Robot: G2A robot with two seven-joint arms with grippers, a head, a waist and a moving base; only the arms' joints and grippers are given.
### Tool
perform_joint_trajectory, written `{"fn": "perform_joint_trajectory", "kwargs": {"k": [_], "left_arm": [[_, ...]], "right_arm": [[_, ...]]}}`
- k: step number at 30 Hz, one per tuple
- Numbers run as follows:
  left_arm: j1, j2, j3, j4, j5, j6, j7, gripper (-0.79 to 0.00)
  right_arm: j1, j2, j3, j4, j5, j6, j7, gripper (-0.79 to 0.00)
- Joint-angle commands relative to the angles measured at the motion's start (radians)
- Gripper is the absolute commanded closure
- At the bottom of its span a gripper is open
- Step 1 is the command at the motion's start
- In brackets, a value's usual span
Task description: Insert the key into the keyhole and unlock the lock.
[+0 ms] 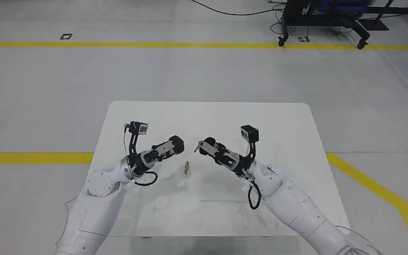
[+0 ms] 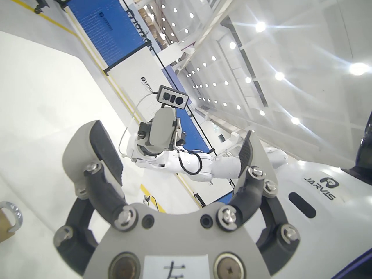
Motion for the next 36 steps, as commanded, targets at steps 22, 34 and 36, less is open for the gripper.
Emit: {"fn": "perform_joint_trajectory", "kwargs": {"k": [22, 34, 36], "left_arm": [[-0.018, -0.012, 0.079, -0.044, 0.397, -0.15, 0.223, -0.345], [-0.01, -0.011, 0.087, -0.056, 0.538, -0.132, 0.332, -0.108], [-0.009, -0.01, 0.084, -0.057, 0.551, -0.129, 0.346, -0.117]], "right_arm": [[0.048, -0.021, 0.028, 0.083, 0.077, 0.0, 0.191, 0.0], [0.031, -0.03, 0.064, 0.065, -0.088, 0.0, 0.103, 0.0], [0.029, -0.03, 0.074, 0.067, -0.138, 0.0, 0.084, 0.0]]}}
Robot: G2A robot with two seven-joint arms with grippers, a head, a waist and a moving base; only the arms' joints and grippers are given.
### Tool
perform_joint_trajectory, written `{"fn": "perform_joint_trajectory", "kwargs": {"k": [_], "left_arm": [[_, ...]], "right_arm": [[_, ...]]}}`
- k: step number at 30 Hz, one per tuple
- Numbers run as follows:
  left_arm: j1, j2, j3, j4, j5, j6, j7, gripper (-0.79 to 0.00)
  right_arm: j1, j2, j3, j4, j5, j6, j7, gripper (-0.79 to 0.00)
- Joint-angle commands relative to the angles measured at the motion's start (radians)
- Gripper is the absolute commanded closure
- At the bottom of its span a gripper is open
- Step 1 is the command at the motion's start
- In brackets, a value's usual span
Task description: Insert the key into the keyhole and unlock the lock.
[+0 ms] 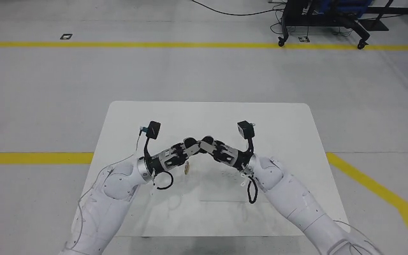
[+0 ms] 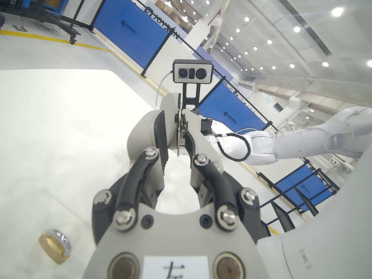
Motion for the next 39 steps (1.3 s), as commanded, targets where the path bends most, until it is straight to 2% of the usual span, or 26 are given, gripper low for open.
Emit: {"fn": "perform_joint_trajectory", "kwargs": {"k": [1, 7, 12, 15, 39], "left_arm": [[0.001, 0.001, -0.003, 0.0, 0.013, 0.002, 0.011, -0.114], [0.006, 0.004, -0.001, -0.002, 0.049, 0.015, 0.036, -0.055], [0.008, 0.006, 0.003, -0.005, 0.066, 0.017, 0.05, -0.058], [0.01, 0.007, 0.005, -0.009, 0.082, 0.023, 0.06, 0.0], [0.0, 0.019, 0.016, 0.0, 0.021, 0.066, 0.038, 0.0]], "right_arm": [[-0.005, -0.001, 0.004, -0.007, -0.035, 0.0, -0.021, 0.0], [-0.016, -0.002, 0.01, -0.027, -0.098, 0.0, -0.069, 0.0], [-0.022, -0.002, 0.017, -0.032, -0.143, 0.0, -0.108, 0.0], [-0.025, -0.001, 0.017, -0.033, -0.164, 0.0, -0.124, 0.0], [-0.041, 0.01, 0.015, -0.058, -0.236, 0.0, -0.206, 0.0]]}}
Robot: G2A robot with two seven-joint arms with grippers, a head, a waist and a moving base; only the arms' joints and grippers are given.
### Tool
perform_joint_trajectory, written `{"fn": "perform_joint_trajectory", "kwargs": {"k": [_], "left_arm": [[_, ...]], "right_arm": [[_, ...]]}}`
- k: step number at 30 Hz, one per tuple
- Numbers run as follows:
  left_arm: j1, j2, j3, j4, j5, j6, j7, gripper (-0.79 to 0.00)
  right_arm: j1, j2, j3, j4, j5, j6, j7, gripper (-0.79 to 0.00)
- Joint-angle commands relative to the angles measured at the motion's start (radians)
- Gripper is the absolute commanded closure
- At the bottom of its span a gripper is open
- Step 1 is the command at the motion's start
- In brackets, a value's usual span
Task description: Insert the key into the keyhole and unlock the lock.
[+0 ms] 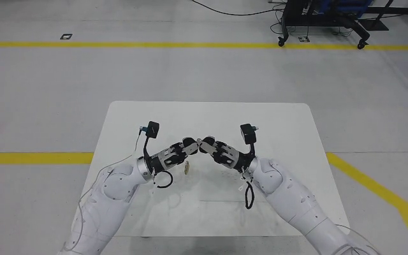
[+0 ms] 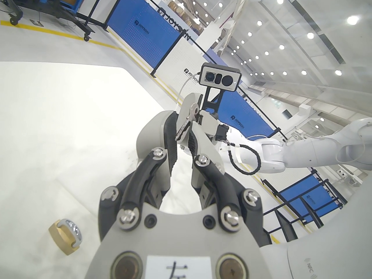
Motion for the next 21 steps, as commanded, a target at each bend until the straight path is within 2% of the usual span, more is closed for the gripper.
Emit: {"fn": "perform_joint_trajectory", "kwargs": {"k": [1, 3, 4, 5, 6, 12, 21], "left_arm": [[0.001, 0.001, 0.0, -0.001, -0.001, -0.001, -0.001, 0.0], [0.001, 0.002, 0.0, -0.002, 0.0, -0.002, -0.002, 0.0], [0.001, 0.003, -0.001, -0.003, -0.001, -0.003, -0.001, 0.0], [0.002, 0.004, -0.002, -0.003, -0.003, -0.003, 0.0, 0.0], [0.003, 0.004, -0.006, -0.003, -0.005, -0.003, 0.005, 0.0], [0.025, 0.014, -0.062, -0.006, -0.029, 0.014, 0.038, 0.0], [0.034, 0.013, -0.066, -0.017, -0.046, 0.03, 0.063, 0.0]], "right_arm": [[0.0, 0.001, -0.001, 0.0, 0.0, 0.0, -0.002, 0.0], [-0.002, 0.002, -0.007, 0.003, 0.009, 0.0, 0.005, 0.0], [-0.001, 0.003, -0.009, 0.005, 0.016, 0.0, 0.009, -0.037], [0.0, 0.003, -0.011, 0.006, 0.023, 0.0, 0.012, -0.545], [0.0, 0.004, -0.011, 0.006, 0.031, 0.0, 0.013, -0.785], [0.0, 0.005, -0.011, 0.008, 0.04, 0.0, 0.014, -0.785], [0.0, 0.005, -0.011, 0.008, 0.04, 0.0, 0.014, -0.785]]}}
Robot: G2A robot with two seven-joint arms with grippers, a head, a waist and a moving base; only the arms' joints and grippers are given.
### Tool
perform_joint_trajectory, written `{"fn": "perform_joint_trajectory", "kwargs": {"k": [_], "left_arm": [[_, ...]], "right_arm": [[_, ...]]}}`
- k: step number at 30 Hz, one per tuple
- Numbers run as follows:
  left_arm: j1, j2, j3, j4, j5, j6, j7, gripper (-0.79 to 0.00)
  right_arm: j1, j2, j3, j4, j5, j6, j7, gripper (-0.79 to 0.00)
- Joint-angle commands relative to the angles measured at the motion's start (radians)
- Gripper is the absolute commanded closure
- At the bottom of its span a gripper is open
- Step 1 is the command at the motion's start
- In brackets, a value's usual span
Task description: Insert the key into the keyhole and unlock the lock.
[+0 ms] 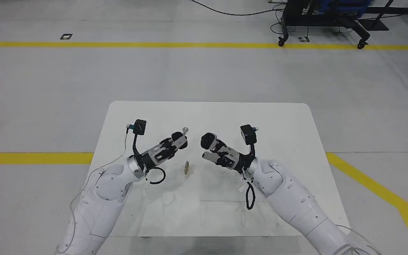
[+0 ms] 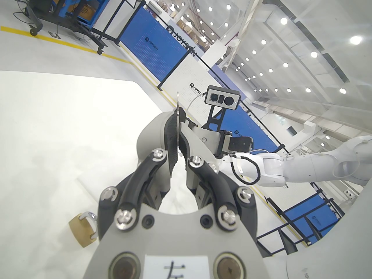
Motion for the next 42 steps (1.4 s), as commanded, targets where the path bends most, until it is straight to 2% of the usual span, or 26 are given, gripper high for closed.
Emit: {"fn": "perform_joint_trajectory", "kwargs": {"k": [1, 3, 8, 10, 12, 14, 16, 20, 23, 25, 27, 28, 29, 30, 31, 33, 36, 42], "left_arm": [[0.017, -0.001, -0.011, -0.017, -0.036, 0.024, 0.04, 0.0], [0.042, 0.001, -0.031, -0.04, -0.099, 0.05, 0.058, 0.0], [0.046, 0.002, -0.034, -0.044, -0.109, 0.053, 0.055, 0.0], [0.056, 0.0, -0.022, -0.062, -0.107, 0.086, 0.065, 0.0], [0.062, 0.002, -0.015, -0.082, -0.121, 0.126, 0.023, 0.0], [0.059, 0.011, -0.024, -0.096, -0.171, 0.184, -0.092, 0.0], [0.051, 0.025, -0.051, -0.119, -0.198, 0.224, -0.251, 0.0], [0.04, 0.055, -0.111, -0.183, -0.156, 0.286, -0.518, 0.0], [0.034, 0.07, -0.126, -0.229, -0.144, 0.313, -0.658, 0.0], [0.028, 0.074, -0.117, -0.248, -0.118, 0.32, -0.698, 0.0], [0.023, 0.075, -0.089, -0.26, -0.094, 0.309, -0.702, 0.0], [0.021, 0.075, -0.067, -0.266, -0.071, 0.304, -0.721, 0.0], [0.016, 0.075, -0.051, -0.268, -0.056, 0.301, -0.728, 0.0], [0.013, 0.075, -0.033, -0.272, -0.047, 0.298, -0.735, 0.0], [0.008, 0.075, -0.019, -0.272, -0.037, 0.298, -0.743, 0.0], [-0.003, 0.075, -0.001, -0.273, -0.014, 0.302, -0.735, 0.0], [-0.016, 0.076, 0.02, -0.268, -0.003, 0.303, -0.717, 0.0], [-0.035, 0.078, 0.046, -0.253, -0.016, 0.294, -0.711, 0.0]], "right_arm": [[0.0, 0.0, 0.0, 0.0, 0.0, 0.0, 0.0, -0.785], [0.0, 0.0, 0.0, 0.0, 0.0, 0.0, 0.0, -0.785], [0.0, 0.0, 0.0, 0.0, 0.0, 0.0, 0.0, -0.785], [0.0, 0.0, 0.0, 0.0, 0.0, 0.0, 0.0, -0.785], [0.001, 0.001, -0.001, -0.006, -0.019, 0.017, 0.022, -0.785], [0.015, 0.011, -0.002, -0.011, -0.059, 0.011, 0.124, -0.785], [0.031, 0.031, 0.02, -0.02, -0.114, 0.0, 0.252, -0.785], [-0.007, 0.076, 0.091, -0.101, -0.093, 0.0, 0.396, -0.785], [-0.043, 0.102, 0.136, -0.153, -0.031, 0.007, 0.475, -0.785], [-0.059, 0.115, 0.139, -0.175, 0.038, 0.031, 0.542, -0.785], [-0.055, 0.125, 0.125, -0.183, 0.147, 0.078, 0.641, -0.736], [-0.045, 0.13, 0.125, -0.181, 0.189, 0.102, 0.686, -0.68], [-0.036, 0.134, 0.123, -0.18, 0.225, 0.118, 0.724, -0.566], [-0.026, 0.137, 0.122, -0.174, 0.249, 0.132, 0.756, -0.511], [-0.018, 0.139, 0.119, -0.167, 0.265, 0.142, 0.778, -0.385], [-0.007, 0.14, 0.105, -0.162, 0.307, 0.139, 0.815, -0.366], [0.012, 0.14, 0.083, -0.142, 0.373, 0.132, 0.859, -0.299], [0.058, 0.138, 0.03, -0.117, 0.4, 0.16, 0.906, -0.311]]}}
